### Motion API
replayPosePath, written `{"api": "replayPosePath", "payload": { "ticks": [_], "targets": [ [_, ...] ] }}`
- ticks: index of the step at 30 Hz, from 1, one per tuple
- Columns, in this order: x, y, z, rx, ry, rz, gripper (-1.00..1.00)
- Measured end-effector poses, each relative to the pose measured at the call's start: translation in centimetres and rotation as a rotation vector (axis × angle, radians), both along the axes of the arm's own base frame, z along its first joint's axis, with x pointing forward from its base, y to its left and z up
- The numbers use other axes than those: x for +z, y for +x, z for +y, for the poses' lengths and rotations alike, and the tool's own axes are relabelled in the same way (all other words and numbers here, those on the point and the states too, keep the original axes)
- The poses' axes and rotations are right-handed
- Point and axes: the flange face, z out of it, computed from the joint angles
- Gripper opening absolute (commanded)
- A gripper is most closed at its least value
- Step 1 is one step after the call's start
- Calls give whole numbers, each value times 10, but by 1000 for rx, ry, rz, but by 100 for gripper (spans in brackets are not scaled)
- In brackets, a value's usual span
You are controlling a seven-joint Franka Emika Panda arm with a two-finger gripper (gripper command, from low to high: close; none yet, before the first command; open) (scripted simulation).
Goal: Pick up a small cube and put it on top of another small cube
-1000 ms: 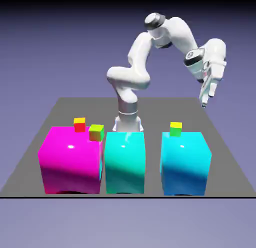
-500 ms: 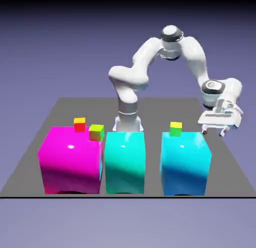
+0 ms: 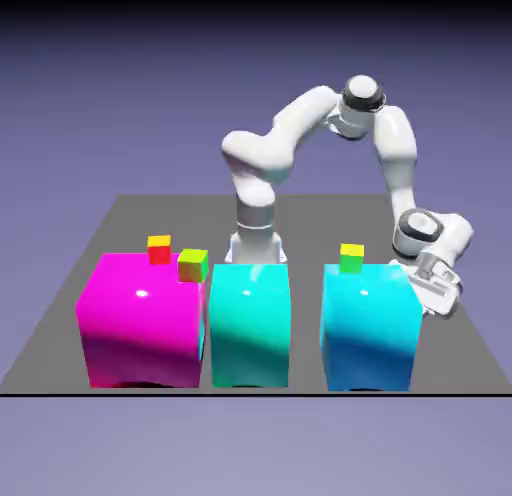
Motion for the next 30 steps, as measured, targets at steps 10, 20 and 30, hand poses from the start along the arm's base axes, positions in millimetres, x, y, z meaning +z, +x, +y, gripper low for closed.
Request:
{"api": "replayPosePath", "payload": {
  "ticks": [10, 20, 30],
  "targets": [
    [189, 72, -20, -310, 176, -72, -100],
    [307, 168, -162, -736, 248, -97, -100],
    [307, 238, -377, -1226, 137, -49, -100]
  ]
}}
